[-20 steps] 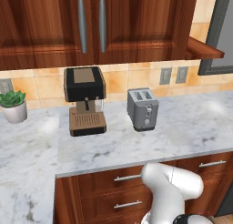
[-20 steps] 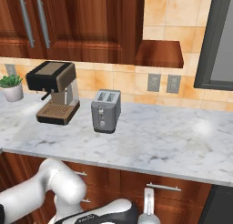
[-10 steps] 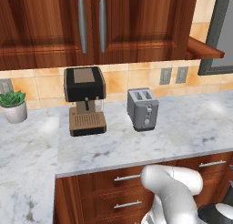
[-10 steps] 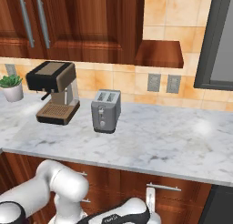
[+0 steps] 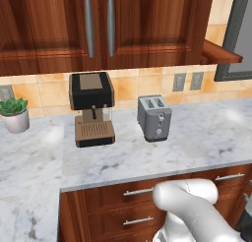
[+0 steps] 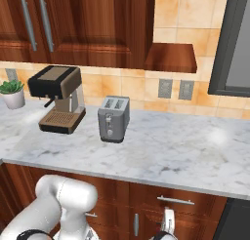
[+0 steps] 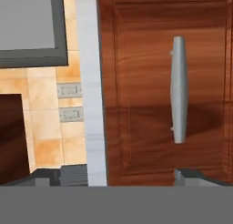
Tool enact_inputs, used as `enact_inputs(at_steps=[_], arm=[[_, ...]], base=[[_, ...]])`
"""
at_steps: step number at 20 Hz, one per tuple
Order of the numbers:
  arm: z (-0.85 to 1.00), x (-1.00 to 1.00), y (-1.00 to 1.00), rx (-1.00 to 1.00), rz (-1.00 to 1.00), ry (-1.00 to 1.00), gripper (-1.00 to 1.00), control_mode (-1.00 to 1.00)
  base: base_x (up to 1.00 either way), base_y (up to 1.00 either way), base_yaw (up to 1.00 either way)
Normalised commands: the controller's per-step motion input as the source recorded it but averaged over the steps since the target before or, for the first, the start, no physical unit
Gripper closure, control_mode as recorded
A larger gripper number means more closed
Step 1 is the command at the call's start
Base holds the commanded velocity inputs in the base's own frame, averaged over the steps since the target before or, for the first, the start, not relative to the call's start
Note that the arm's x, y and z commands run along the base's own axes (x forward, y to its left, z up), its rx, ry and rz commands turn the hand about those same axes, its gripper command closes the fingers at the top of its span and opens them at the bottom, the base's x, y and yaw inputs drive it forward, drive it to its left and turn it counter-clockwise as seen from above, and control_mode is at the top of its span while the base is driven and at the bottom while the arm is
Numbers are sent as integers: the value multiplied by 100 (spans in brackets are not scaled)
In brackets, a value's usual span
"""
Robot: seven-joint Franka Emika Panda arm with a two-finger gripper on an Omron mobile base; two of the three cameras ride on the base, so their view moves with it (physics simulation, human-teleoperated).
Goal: Take the tongs from the drawer on the right and place them on the dining counter next to the tray containing the hot dog.
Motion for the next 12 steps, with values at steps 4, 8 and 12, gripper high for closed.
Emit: enact_inputs(at_steps=[4,8,12], arm=[[-5,33,-3,-1,0,0,-100,-100],[-6,51,0,0,0,0,-100,-100],[-19,60,0,0,0,0,-100,-100]], base=[[0,0,0],[0,0,0],[0,0,0]])
